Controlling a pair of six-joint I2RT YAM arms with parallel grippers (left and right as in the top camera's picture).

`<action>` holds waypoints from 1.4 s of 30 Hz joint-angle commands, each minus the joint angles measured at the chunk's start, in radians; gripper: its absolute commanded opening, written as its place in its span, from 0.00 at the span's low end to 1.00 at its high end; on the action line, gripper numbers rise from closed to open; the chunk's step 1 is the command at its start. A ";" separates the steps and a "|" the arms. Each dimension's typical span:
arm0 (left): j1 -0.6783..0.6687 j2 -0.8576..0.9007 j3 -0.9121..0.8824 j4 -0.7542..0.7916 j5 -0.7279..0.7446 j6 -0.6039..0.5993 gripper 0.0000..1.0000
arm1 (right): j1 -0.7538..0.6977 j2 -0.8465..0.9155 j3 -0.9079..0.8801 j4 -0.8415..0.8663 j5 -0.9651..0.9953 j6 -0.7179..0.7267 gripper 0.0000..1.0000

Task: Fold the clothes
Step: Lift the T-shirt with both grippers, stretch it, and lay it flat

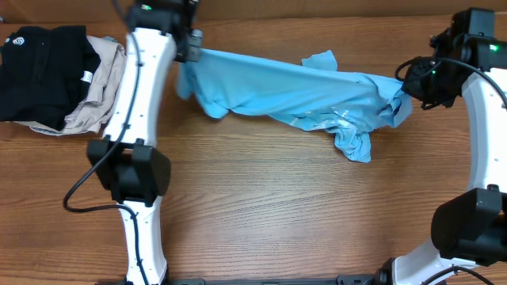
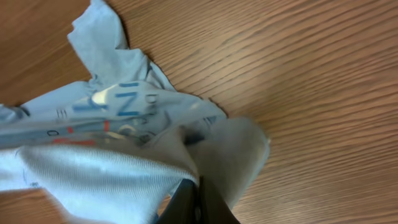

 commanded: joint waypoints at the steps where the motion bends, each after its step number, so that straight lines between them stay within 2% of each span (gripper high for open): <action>1: 0.022 -0.036 0.152 -0.071 0.014 -0.029 0.04 | -0.054 -0.049 0.040 -0.019 -0.070 -0.002 0.04; 7: 0.019 -0.053 0.378 -0.209 0.015 -0.009 0.04 | -0.093 -0.180 0.090 -0.088 -0.083 -0.012 0.04; 13: -0.001 -0.122 0.555 -0.272 -0.001 -0.008 0.04 | -0.135 -0.345 0.141 -0.166 -0.083 -0.011 0.04; 22: -0.002 -0.310 0.600 -0.311 -0.037 0.005 0.04 | -0.161 -0.581 0.142 -0.258 -0.056 -0.011 0.04; 28: -0.002 -0.335 0.596 -0.381 -0.030 0.014 0.04 | -0.161 -0.666 0.142 -0.329 -0.056 -0.011 0.04; 35: -0.002 -0.304 0.521 -0.378 0.024 0.017 0.04 | -0.161 -0.648 0.141 -0.331 -0.056 -0.011 0.04; 42: -0.002 -0.171 0.473 -0.371 0.024 0.018 0.04 | -0.160 -0.482 0.141 -0.277 -0.058 -0.016 0.04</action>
